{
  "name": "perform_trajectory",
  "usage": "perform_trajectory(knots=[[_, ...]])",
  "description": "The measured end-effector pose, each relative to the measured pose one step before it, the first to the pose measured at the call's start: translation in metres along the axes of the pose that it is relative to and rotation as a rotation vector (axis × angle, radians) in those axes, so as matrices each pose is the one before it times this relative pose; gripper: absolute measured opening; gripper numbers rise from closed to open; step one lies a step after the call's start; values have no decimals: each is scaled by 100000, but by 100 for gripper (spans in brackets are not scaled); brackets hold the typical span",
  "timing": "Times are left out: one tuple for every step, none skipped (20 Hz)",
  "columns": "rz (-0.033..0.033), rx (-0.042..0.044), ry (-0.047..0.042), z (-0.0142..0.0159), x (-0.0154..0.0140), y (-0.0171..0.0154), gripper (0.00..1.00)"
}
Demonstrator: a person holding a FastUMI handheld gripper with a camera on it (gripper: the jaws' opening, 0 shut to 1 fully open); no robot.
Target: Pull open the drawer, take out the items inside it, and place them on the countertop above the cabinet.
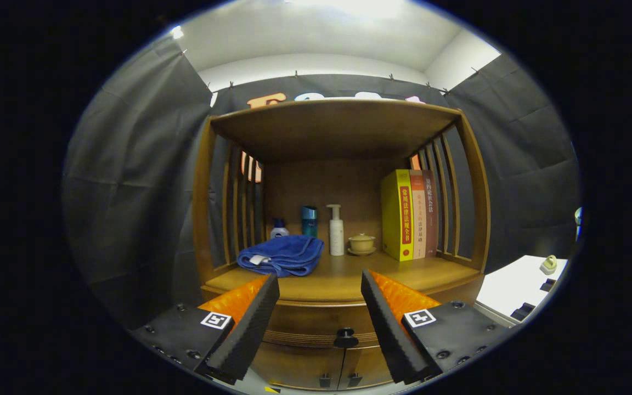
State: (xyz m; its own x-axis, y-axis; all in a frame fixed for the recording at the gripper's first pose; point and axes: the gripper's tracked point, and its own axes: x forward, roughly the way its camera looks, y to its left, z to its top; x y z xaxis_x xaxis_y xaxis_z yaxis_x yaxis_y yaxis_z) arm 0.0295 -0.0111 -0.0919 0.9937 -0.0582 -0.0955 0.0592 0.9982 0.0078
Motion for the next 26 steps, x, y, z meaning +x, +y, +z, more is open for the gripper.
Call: perform_trajectory(knots=[[-2300,153,1371,-1519,436,-532,98],[-464,111,1540,-1638,635,-94,98],[543,368,1319,-1876,776,127,99],[933,254,951,-1586,562,157,99],[595,113,1229,-1685,690,62,99],[245,-429,1828,-1392,319,-128,99],[-904,-747,1564,-958,119,-425,99],[-1162,-871,2403,-1194,58,-413,99],[-1379,-767,2360,-1111,217,-445,99],[-825,8,1830,-920,254,-309,98],[93,608,1266,-731,364,-39,97],[318,1019,799,-585,404,-25,97],[263,1199,964,-532,243,-42,96],[-375,129,721,-425,244,-259,95],[-522,-347,594,-133,218,-274,94],[-88,-928,-70,57,207,27,94],[518,-654,-377,174,194,386,90],[-260,-2526,-219,36,398,-5,87],[-937,-4049,-310,168,295,-334,82],[168,-1665,-1215,-109,105,532,77],[-860,-3739,114,-205,-206,-327,71],[-307,-1773,-50,-218,-443,-267,66],[949,1544,631,-328,-157,130,60],[834,2376,814,-136,134,10,55],[10,2397,-1149,472,426,-126,53],[-153,43,-406,107,246,-37,51]])
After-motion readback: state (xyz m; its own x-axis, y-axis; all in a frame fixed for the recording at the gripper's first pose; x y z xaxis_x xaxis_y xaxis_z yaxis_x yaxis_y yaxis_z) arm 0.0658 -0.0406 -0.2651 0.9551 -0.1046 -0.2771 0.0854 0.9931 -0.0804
